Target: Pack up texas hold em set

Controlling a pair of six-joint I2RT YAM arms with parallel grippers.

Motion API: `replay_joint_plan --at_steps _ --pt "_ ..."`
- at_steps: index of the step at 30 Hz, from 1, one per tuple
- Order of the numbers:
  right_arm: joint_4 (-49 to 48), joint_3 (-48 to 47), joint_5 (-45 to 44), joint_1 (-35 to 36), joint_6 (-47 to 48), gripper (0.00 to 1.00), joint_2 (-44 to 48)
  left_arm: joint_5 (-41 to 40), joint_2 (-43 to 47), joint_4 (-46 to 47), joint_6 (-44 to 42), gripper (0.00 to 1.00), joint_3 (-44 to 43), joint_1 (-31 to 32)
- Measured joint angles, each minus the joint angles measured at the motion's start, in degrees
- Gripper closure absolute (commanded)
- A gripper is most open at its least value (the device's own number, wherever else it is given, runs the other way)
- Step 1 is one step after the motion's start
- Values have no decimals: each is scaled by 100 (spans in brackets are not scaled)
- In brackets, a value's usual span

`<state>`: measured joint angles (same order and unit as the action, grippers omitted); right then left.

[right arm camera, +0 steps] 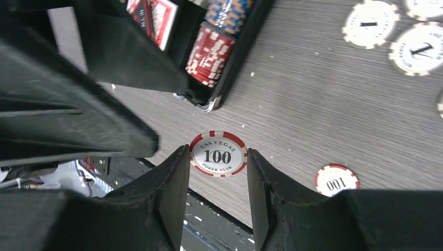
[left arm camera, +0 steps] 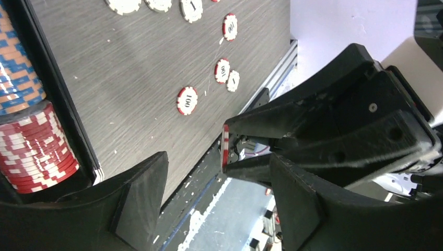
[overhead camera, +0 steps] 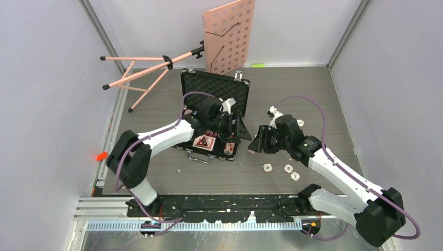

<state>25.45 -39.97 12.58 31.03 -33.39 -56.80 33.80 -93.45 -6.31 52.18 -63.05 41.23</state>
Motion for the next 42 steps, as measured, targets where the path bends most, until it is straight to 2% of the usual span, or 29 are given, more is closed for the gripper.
replay_joint_plan --at_steps 17,18,20,22,23,25,27,35,38,42 --pt "-238 -153 144 424 404 79 -190 708 -667 4 319 57 -160 4" --pt "-243 -170 136 450 426 79 -221 743 -719 7 319 62 -173 9" --pt "-260 -192 96 479 461 79 -275 798 -785 2 328 79 -177 24" --pt "-271 -219 57 494 487 69 -339 863 -841 -13 339 99 -190 39" --pt "-275 -234 42 501 501 50 -369 903 -863 -22 332 100 -210 44" --pt "-278 -254 15 505 505 28 -400 957 -887 -39 293 100 -256 55" --pt "-284 -258 -42 505 487 21 -398 966 -892 -105 129 100 -323 66" --pt "-225 -256 -385 514 435 21 26 52 -494 -1117 -1239 100 -450 63" --pt "-59 -245 -444 516 328 23 118 -227 -111 -1198 -1589 79 -299 66" --pt "361 -173 -671 516 151 24 116 -879 699 -1180 -2074 40 365 236"
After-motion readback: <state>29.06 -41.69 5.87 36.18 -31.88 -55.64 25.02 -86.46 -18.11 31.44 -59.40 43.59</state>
